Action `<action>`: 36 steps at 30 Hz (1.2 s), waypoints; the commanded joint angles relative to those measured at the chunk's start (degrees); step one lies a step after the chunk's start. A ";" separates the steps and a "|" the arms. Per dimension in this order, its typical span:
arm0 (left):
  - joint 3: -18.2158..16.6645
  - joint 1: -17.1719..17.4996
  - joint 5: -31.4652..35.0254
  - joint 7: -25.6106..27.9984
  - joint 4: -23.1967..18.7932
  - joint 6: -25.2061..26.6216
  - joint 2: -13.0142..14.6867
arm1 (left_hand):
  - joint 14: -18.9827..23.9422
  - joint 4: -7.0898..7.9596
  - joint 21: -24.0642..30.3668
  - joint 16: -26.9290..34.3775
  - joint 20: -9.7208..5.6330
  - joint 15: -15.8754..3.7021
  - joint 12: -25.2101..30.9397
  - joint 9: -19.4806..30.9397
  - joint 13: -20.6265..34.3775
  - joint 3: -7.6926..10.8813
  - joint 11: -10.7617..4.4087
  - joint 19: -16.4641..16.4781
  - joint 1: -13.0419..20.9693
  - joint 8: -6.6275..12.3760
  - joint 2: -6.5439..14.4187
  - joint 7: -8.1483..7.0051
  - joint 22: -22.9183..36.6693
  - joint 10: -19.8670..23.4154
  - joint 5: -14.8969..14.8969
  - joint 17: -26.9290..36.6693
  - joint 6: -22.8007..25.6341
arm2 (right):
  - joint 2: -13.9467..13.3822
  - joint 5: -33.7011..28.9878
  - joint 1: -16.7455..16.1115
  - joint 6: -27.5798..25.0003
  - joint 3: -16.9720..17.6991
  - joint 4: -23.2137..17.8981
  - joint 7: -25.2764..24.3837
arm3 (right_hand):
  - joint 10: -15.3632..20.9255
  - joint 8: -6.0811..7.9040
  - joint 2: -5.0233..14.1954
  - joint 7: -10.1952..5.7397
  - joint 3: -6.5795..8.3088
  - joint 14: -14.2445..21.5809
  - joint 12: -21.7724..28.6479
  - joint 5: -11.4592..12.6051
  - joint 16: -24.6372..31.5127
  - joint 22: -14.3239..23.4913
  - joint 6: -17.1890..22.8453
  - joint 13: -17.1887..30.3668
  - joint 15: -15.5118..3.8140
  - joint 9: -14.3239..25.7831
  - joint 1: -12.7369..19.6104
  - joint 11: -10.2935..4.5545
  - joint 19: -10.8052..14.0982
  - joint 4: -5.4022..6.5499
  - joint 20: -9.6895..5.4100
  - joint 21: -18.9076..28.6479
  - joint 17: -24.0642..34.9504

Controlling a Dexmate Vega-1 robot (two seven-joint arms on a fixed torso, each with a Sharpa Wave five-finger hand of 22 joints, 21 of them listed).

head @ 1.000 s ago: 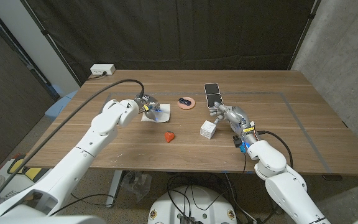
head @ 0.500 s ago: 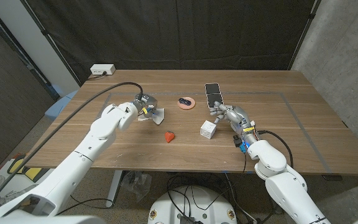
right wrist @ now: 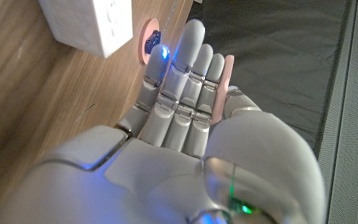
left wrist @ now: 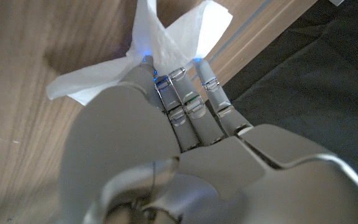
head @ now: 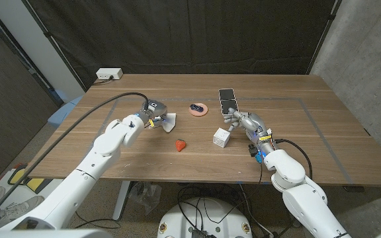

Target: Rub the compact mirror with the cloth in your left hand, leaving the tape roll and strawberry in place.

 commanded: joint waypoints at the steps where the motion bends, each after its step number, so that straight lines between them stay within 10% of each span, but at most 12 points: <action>1: -2.97 1.81 -6.33 18.62 1.74 -0.94 -3.07 | 0.65 0.12 0.45 0.26 -2.91 -0.95 0.48 0.07 0.61 -0.13 -0.50 0.41 0.57 0.18 -0.08 0.85 0.09 1.06 -0.15 0.35 1.46 | -0.47 -3.33 -0.11 1.29 -0.82 -0.49 -1.47 | 3.63 -0.15 2.10 -0.10 -0.03 -2.25 -0.33 0.43 -0.15 -0.19 0.68 0.07 -2.74 0.20 2.49 2.47 -0.37 0.01 -9.41 0.37 0.08; 15: -4.12 -0.53 -17.52 26.96 5.16 -7.37 -7.54 | 1.15 0.35 1.32 -0.12 -2.99 -0.90 0.95 0.06 1.89 -0.37 -0.49 -0.34 0.74 0.00 -0.32 1.06 -0.13 1.16 -0.22 1.10 1.66 | -1.43 -14.14 0.10 4.12 -3.10 -0.96 -6.08 | 3.72 -0.38 1.97 0.15 -0.05 -1.91 -0.46 0.51 -0.34 -1.26 1.07 0.26 -2.73 0.43 2.83 2.57 -0.34 -0.12 -9.42 1.05 0.22; 36: -2.85 -8.01 -34.74 23.22 11.16 -21.82 -12.61 | 1.79 0.40 2.56 -0.56 -2.85 -0.92 1.30 0.09 3.48 -0.56 -0.06 -1.03 1.24 -0.34 -0.60 1.62 -0.44 1.08 -0.13 2.16 1.84 | -2.08 -27.85 2.80 5.15 -6.14 0.12 -8.88 | 3.80 -0.94 1.84 -0.05 -0.23 -2.02 -0.66 0.58 -0.63 -2.55 1.43 0.46 -2.60 0.56 3.22 3.13 -0.89 -0.33 -9.43 1.91 0.69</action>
